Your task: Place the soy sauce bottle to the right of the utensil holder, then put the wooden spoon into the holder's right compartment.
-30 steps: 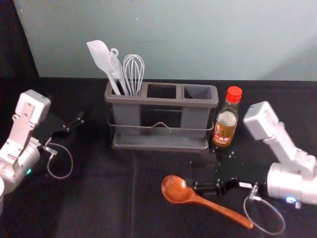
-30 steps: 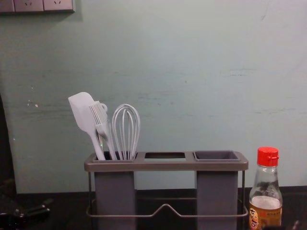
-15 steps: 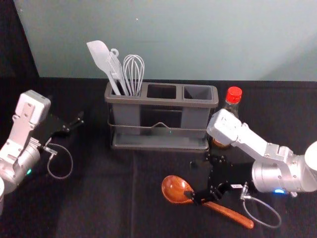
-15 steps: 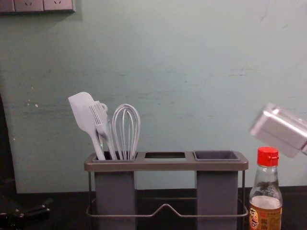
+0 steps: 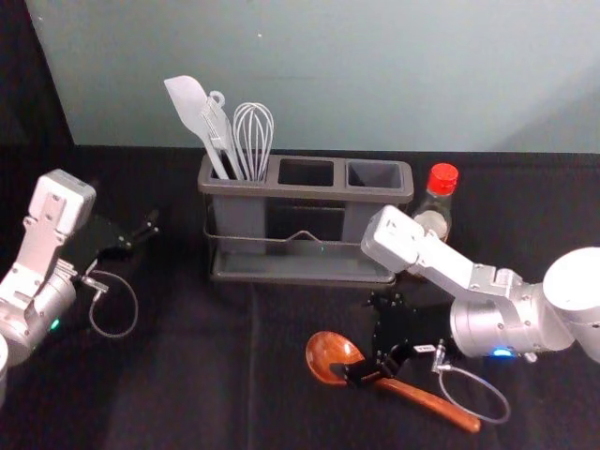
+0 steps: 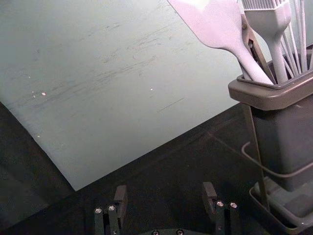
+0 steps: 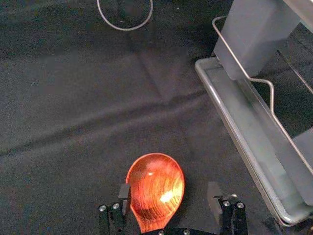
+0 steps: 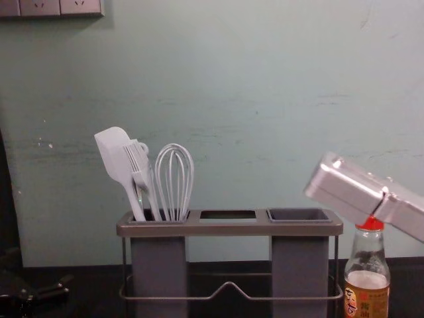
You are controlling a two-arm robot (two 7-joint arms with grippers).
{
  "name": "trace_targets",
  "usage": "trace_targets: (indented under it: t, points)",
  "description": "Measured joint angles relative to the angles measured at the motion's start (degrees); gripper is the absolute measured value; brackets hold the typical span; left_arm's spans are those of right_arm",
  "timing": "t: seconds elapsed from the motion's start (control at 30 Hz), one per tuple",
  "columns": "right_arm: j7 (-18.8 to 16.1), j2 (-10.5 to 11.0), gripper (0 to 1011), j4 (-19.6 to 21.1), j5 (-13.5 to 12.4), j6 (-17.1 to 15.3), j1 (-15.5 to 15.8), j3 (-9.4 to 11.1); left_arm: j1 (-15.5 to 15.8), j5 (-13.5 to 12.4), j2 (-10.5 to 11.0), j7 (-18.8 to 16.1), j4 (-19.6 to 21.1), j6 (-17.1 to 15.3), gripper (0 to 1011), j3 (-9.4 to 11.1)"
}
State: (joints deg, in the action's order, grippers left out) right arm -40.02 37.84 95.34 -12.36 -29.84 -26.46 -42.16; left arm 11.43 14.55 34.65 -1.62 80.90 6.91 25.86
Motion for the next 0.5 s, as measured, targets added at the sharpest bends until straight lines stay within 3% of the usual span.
trace_targets:
  t: [0.5]
  points:
    - [0.7, -4.0, 1003, -4.1, 1.4, 0.0, -0.7, -1.4, 0.0, 0.0, 0.0, 0.0, 0.0, 0.0, 1005, 0.0]
